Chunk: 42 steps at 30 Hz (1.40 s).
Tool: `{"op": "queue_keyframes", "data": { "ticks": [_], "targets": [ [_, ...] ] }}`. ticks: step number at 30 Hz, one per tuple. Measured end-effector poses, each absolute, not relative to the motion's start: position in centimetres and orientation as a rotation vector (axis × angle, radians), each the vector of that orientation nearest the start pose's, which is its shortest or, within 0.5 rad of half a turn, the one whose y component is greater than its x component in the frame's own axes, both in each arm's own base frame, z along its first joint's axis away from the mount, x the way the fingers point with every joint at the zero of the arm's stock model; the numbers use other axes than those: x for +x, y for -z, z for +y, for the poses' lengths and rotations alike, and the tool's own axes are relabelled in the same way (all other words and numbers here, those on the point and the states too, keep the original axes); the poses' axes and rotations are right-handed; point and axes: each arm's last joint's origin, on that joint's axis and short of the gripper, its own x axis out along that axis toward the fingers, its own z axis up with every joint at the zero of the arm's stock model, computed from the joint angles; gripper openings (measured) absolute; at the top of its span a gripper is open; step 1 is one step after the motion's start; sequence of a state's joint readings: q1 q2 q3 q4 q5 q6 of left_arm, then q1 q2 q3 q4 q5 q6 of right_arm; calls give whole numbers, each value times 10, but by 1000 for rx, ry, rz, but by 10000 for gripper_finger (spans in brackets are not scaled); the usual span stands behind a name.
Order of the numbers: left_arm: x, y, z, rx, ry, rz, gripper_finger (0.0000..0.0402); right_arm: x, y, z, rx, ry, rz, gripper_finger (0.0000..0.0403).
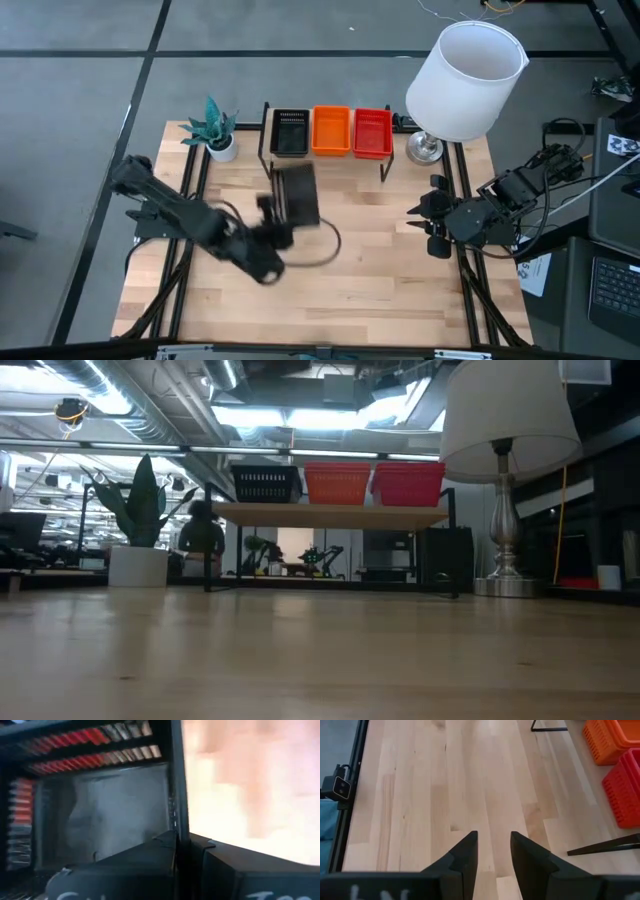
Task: Stack baskets on shelf by color
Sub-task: Stack the black bin on top of the black bin on the shelf
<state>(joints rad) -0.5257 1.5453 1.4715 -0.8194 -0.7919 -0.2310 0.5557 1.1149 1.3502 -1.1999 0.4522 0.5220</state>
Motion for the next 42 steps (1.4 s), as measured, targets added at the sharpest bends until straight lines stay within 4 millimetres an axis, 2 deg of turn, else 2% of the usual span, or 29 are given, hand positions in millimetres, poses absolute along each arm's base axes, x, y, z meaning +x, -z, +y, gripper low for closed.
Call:
{"op": "queue_keyframes", "data": {
  "ticks": [4,7,12,15,20,24,32,42],
  "targets": [
    [264,-384,-100,502,-411,720,0,161,-379,85,23,124,834,114],
    [253,-397,-63,542,-410,820,0,161,-379,85,19,124,835,114],
    [248,-403,-1,460,-386,932,0,160,-378,85,10,124,843,114],
    [248,-401,28,378,-320,970,0,159,-378,84,5,126,852,114],
    [259,-390,74,299,-307,1001,0,157,-376,83,-10,133,875,114],
    [267,-387,98,298,-274,964,0,157,-376,83,-3,137,879,114],
    [276,-361,135,227,-254,1056,0,156,-375,84,32,109,911,114],
    [276,-358,139,215,-210,1061,0,156,-375,83,29,109,916,114]
  ]
}}
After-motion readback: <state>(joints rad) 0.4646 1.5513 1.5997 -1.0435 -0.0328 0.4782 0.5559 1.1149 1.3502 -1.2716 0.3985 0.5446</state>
